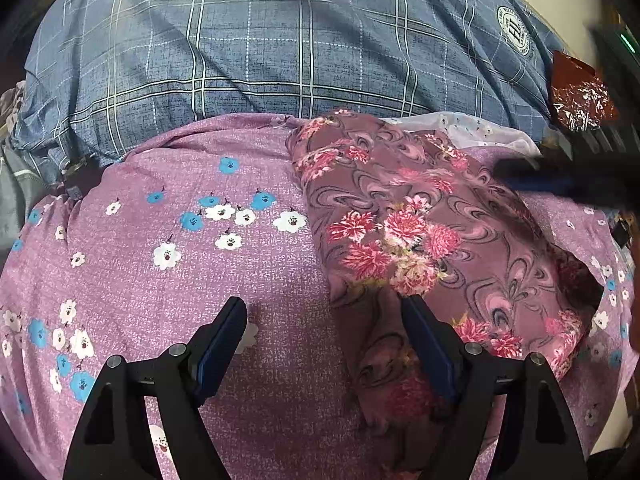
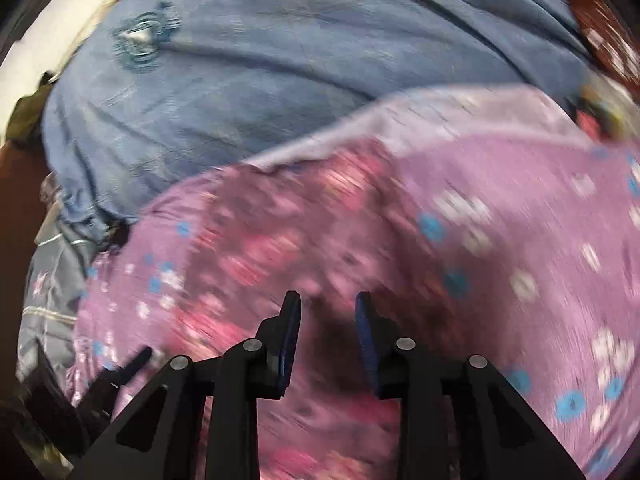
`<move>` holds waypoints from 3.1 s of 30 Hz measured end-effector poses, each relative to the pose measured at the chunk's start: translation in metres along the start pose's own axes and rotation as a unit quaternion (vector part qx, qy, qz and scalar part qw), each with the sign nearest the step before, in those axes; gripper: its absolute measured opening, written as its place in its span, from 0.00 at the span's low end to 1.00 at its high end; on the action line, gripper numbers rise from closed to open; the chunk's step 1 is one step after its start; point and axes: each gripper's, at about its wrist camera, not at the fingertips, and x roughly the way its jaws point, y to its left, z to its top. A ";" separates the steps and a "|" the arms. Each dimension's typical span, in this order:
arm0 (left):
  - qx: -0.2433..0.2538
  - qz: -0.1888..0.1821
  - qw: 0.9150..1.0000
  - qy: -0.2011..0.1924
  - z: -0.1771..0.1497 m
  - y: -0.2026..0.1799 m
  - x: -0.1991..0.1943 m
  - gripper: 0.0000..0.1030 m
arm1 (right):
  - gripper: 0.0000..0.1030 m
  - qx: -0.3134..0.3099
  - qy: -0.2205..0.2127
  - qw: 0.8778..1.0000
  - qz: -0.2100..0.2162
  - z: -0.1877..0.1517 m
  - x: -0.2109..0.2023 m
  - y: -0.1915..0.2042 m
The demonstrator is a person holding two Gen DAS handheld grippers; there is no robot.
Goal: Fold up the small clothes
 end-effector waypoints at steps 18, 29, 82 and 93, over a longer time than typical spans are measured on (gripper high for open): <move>0.005 0.006 1.000 -0.003 -0.001 0.001 0.003 0.79 | 0.30 -0.050 0.042 0.997 0.032 0.046 0.082 0.046; -0.002 0.025 1.000 -0.002 -0.007 -0.007 0.005 0.83 | 0.36 -0.008 -0.034 0.999 -0.039 -0.053 0.001 -0.022; 0.019 0.046 0.998 -0.027 -0.011 -0.019 -0.012 0.82 | 0.37 -0.071 -0.033 0.975 -0.209 -0.084 -0.012 0.001; -0.014 0.047 0.994 -0.096 -0.014 -0.004 -0.047 0.82 | 0.37 -0.048 -0.100 0.972 -0.206 -0.074 -0.037 0.000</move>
